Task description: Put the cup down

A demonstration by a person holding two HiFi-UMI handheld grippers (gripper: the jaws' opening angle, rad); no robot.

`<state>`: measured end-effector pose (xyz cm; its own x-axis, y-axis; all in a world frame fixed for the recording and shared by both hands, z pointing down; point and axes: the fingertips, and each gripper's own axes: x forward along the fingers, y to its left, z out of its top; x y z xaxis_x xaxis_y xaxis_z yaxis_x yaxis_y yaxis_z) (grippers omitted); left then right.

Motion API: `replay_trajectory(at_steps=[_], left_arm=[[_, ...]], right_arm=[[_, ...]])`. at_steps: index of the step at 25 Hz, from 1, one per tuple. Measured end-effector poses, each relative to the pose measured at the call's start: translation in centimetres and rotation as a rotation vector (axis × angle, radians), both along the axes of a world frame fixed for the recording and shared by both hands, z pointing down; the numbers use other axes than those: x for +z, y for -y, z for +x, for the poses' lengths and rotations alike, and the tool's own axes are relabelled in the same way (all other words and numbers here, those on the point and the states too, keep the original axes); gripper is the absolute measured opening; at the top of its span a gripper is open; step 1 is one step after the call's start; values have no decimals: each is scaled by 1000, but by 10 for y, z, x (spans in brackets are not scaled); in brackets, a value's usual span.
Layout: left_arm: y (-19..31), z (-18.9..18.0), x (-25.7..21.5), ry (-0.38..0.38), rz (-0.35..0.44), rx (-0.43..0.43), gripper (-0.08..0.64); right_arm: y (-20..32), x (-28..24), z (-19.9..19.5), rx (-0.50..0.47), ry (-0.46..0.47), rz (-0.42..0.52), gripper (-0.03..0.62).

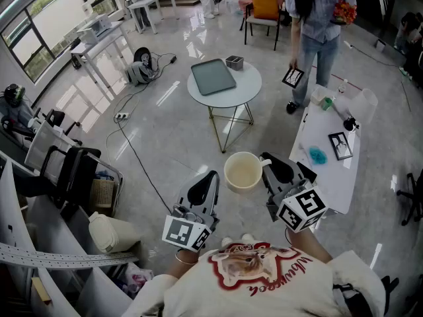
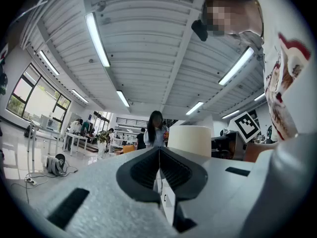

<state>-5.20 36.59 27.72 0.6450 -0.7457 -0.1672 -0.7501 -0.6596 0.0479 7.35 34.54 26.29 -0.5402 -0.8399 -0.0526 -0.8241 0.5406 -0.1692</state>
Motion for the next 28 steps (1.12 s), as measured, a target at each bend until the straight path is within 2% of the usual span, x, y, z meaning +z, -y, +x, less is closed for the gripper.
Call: replay_trajectory(at_steps=[12, 16, 28], left_arm=[[1, 10, -1, 10, 3, -1, 15], [1, 13, 1, 15, 0, -4, 15], [4, 35, 4, 11, -1, -37, 15]], right_arm=[[3, 2, 6, -6, 6, -1, 51], [1, 1, 9, -2, -18, 24, 51], [7, 2, 36, -15, 1, 33, 51]])
